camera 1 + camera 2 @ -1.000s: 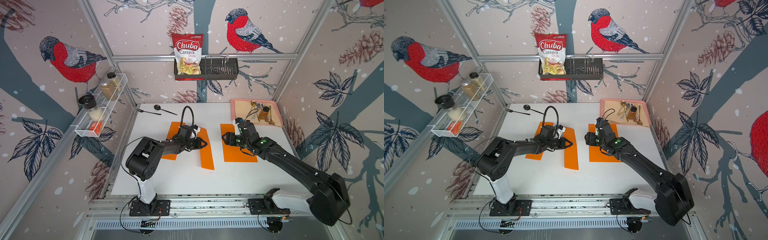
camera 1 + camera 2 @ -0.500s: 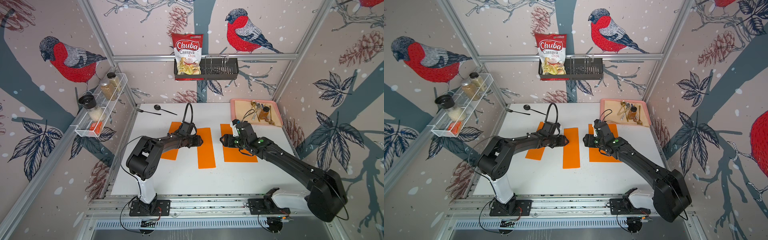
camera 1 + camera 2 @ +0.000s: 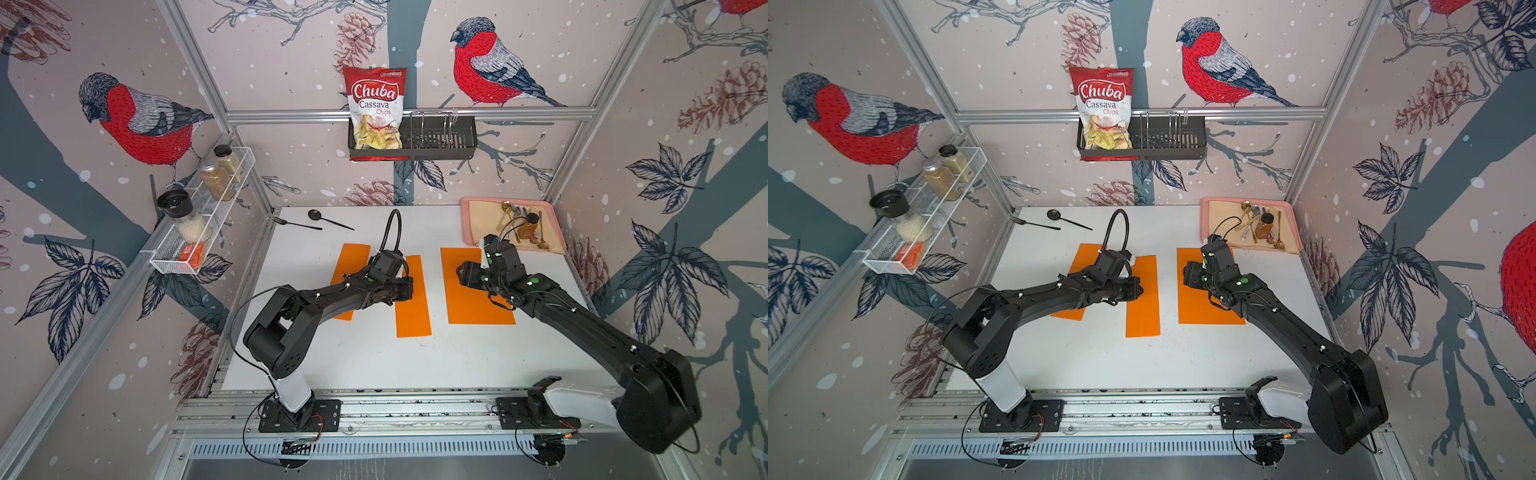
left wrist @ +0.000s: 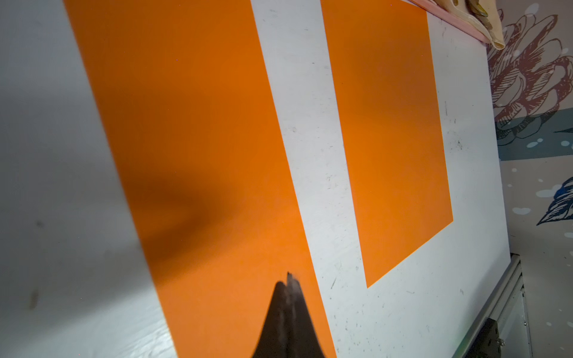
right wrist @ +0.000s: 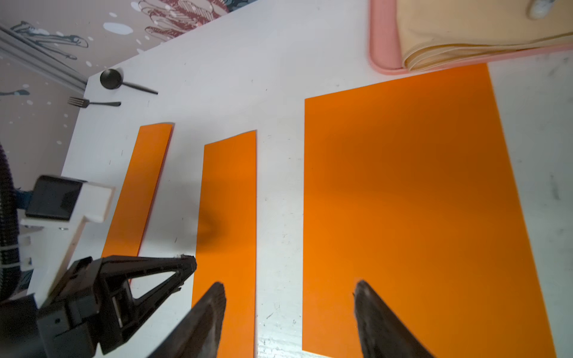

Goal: Fold the rectangular paper in half along the long edge
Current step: Place the paper at the center of the board.

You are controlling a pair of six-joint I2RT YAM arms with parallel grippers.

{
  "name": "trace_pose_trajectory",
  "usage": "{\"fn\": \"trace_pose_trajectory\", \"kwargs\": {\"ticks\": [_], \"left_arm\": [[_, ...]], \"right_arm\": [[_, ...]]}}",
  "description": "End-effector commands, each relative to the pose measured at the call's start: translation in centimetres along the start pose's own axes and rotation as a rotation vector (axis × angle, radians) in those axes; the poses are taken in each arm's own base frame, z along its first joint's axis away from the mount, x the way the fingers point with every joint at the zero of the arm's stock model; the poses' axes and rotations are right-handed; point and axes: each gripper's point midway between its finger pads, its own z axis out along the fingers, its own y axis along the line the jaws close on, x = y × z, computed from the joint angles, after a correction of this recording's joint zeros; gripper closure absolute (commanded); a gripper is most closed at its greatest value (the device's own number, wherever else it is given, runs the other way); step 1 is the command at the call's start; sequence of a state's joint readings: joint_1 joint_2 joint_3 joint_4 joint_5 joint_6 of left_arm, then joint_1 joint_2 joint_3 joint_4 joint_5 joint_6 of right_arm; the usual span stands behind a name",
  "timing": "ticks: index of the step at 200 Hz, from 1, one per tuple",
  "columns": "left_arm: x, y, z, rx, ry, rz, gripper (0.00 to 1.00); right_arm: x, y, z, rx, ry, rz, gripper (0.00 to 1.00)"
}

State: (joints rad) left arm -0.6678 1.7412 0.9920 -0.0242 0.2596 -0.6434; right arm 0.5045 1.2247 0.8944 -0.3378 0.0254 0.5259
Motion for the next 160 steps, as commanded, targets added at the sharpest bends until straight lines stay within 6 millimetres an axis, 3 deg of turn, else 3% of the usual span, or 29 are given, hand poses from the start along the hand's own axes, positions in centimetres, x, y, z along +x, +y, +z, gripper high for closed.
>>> {"fn": "trace_pose_trajectory", "kwargs": {"ticks": [1,82,160], "left_arm": [[0.7,-0.1,1.3,0.019,0.002,-0.081,1.0],[3.4,3.7,3.8,-0.074,0.043,-0.145,1.0],[2.6,7.4,2.8,-0.156,0.038,-0.151,1.0]], "right_arm": [[-0.3,-1.4,-0.5,0.043,-0.023,0.026,0.33],[-0.6,-4.8,-1.9,0.094,-0.047,0.074,0.33],[-0.5,-8.7,-2.4,0.168,-0.038,0.132,0.32]]}}
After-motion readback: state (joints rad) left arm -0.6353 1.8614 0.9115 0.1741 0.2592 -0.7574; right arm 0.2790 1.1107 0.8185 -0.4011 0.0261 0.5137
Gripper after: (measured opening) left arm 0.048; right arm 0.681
